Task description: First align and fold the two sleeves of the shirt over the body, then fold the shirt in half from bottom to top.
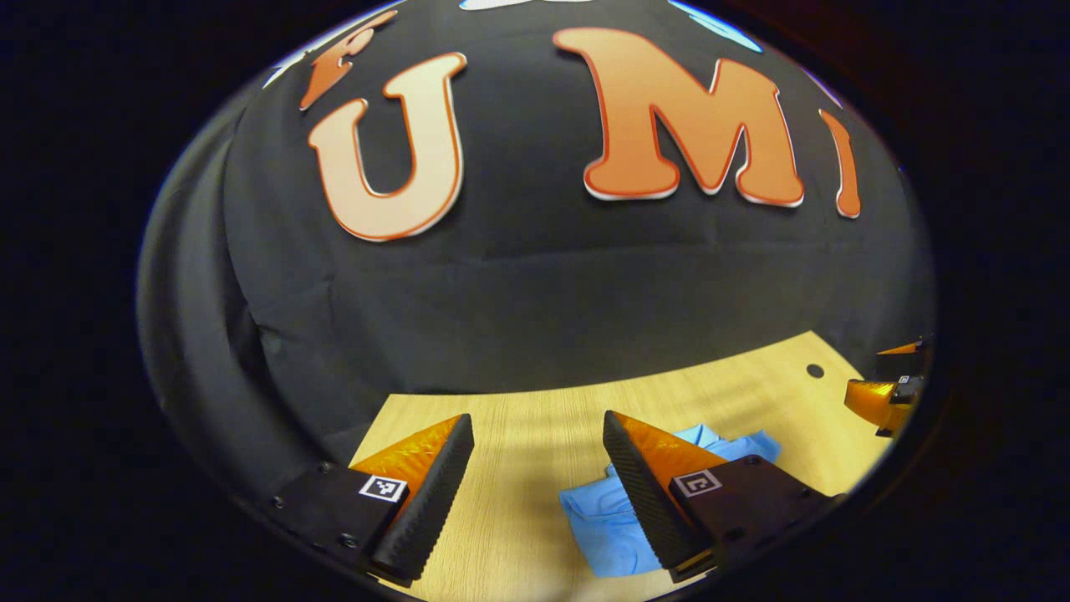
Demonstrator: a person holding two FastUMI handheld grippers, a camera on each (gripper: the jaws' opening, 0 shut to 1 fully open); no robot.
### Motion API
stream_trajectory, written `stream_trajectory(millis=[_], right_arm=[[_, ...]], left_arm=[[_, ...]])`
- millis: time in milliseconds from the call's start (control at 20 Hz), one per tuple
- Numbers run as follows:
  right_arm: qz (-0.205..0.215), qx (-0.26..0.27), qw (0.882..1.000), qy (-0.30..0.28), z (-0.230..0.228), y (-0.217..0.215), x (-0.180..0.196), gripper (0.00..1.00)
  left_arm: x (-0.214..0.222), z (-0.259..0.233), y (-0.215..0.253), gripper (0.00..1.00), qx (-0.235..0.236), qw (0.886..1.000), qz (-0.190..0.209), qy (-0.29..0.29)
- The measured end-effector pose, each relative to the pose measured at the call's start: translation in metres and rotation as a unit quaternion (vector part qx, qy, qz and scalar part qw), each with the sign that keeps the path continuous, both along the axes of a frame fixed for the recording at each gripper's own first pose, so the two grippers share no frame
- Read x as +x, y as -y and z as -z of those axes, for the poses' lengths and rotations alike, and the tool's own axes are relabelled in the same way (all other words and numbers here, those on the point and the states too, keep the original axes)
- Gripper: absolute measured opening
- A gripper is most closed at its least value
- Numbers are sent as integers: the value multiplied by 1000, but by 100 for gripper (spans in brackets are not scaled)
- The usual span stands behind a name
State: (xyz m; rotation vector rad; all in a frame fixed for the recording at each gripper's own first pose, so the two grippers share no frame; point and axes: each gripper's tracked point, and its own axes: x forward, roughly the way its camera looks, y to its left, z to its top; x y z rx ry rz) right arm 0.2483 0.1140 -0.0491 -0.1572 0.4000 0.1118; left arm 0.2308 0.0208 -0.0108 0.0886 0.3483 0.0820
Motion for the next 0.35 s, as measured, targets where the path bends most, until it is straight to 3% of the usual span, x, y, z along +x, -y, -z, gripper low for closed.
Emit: stream_trajectory(millis=[350], right_arm=[[-28, 13, 997, 70, -55, -15, -78, 99]], left_arm=[[-84, -79, -20, 100, 4, 994, -2, 105]])
